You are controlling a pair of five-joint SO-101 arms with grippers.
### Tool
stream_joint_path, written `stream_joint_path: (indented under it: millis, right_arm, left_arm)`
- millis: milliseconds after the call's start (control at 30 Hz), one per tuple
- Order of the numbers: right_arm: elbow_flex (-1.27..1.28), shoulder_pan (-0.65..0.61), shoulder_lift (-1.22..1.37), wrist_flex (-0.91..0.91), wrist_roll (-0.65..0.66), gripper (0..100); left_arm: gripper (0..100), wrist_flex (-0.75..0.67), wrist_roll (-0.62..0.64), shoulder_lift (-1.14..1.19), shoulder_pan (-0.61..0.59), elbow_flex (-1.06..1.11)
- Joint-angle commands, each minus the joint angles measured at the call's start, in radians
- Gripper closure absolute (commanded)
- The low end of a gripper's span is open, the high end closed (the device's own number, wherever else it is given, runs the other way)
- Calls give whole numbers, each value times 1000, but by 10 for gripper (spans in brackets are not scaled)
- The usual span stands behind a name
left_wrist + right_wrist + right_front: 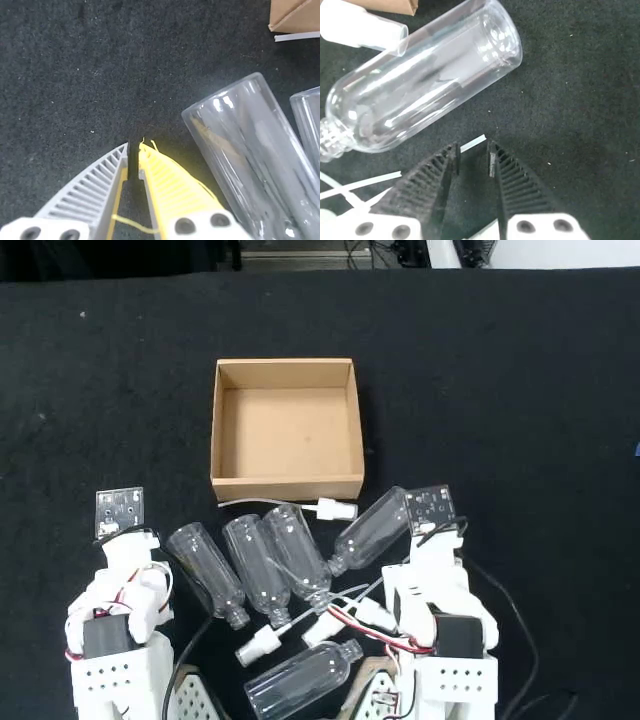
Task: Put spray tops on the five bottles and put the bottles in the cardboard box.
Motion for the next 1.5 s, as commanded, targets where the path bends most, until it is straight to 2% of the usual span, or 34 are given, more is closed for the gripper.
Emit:
stream_joint_path:
  millis: [0,1267,1400,1467]
  right_arm:
    - [-4,-14,-96,6,-3,913]
    - [-4,-9,-96,6,-3,913]
    - [-4,-8,-96,-34,3,910]
    - [-5,-5,-94,-87,3,910]
  left_arm:
    - [970,11,5,-11,12,21]
    - [970,11,3,-11,15,21]
    - [967,0,-5,-11,15,21]
    - [966,-9,-68,-12,16,-2]
